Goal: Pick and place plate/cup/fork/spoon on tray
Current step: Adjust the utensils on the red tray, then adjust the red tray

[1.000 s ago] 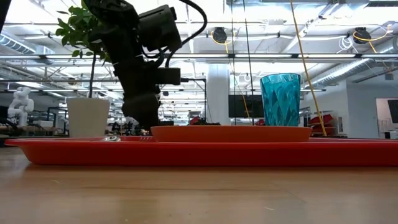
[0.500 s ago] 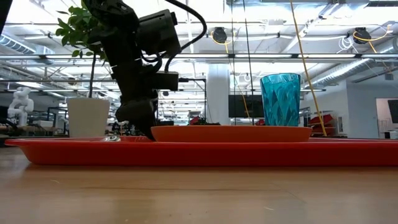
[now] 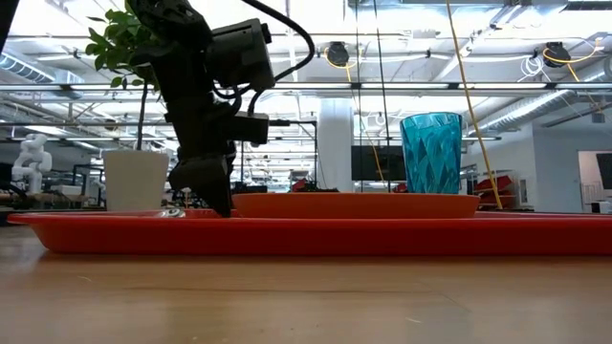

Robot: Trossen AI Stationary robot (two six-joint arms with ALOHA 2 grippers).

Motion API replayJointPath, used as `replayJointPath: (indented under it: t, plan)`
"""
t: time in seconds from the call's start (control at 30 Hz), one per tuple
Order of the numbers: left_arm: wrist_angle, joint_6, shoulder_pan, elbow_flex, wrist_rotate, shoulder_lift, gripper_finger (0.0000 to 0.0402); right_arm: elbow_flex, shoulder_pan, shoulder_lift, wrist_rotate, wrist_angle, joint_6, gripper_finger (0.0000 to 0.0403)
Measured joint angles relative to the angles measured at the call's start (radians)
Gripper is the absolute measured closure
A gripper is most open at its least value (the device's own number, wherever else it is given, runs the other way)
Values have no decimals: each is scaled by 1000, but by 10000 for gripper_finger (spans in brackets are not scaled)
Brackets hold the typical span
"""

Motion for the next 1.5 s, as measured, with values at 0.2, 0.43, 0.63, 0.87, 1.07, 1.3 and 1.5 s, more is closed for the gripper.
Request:
replayJointPath:
  t: [0.2,0.43,0.63,0.87,1.07,1.3,1.5]
  plan:
    - [9,-1,-14,-1,-6,-17,273,0,0,0,0,0,0,403]
    - [-16,-69,-43,0,-16,-137,273,0,-15,0,-1,-1,7,403]
    - [-169,-220,-89,0,-13,-219,273,0,-19,0,-1,-8,11,403]
    - [-355,-355,-177,0,70,-203,273,0,-19,0,-26,-7,24,403]
    - [-437,-395,-212,0,83,-205,273,0,-19,0,-53,2,30,403]
    - [-413,-388,-205,-10,148,-205,273,0,-19,0,-53,3,33,403]
    - [-313,-366,-204,-68,252,-206,273,0,-19,0,-53,2,33,403]
